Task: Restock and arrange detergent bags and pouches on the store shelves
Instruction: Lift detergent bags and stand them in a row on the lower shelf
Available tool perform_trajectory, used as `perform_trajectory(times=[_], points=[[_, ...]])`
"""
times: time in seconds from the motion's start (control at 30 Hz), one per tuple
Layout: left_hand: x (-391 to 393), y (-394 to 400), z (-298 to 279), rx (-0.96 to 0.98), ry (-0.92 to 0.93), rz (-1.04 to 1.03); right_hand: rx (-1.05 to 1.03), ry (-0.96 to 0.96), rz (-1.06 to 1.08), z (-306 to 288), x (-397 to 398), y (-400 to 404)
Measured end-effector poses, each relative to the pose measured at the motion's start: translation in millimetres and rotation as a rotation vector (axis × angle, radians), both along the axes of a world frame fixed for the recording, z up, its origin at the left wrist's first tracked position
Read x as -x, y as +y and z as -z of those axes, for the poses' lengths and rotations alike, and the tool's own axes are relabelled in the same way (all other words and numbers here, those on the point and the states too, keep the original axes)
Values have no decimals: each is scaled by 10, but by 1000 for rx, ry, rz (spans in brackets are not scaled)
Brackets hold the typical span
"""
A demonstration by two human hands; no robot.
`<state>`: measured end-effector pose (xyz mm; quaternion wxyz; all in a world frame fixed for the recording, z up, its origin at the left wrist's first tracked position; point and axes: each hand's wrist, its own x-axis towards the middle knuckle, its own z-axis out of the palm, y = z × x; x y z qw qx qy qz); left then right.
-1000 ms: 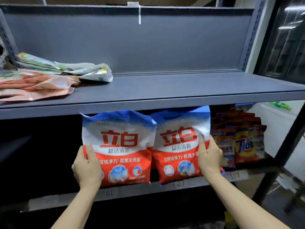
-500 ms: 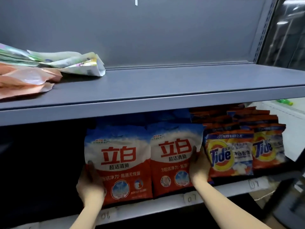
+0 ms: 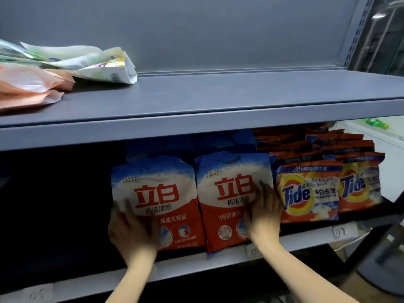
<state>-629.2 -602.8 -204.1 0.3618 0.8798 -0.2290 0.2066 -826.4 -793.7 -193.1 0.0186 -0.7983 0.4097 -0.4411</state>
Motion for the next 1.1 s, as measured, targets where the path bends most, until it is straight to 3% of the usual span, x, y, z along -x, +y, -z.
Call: perform_trajectory(times=[0.1, 0.23, 0.47, 0.7, 0.93, 1.1], points=[[191, 51, 92, -267, -191, 231, -38, 185, -130, 125, 125, 232], [266, 64, 264, -481, -228, 374, -150, 403, -129, 333, 261, 346], [130, -32, 324, -511, -225, 409, -211, 393, -222, 260, 40, 269], [85, -154, 160, -590, -85, 391, -250, 319, -245, 237, -135, 137], [137, -109, 54, -698, 46, 372, -422, 526, -287, 97, -13, 40], [322, -82, -259, -631, 177, 370, -493, 596, -352, -174, 96, 63]])
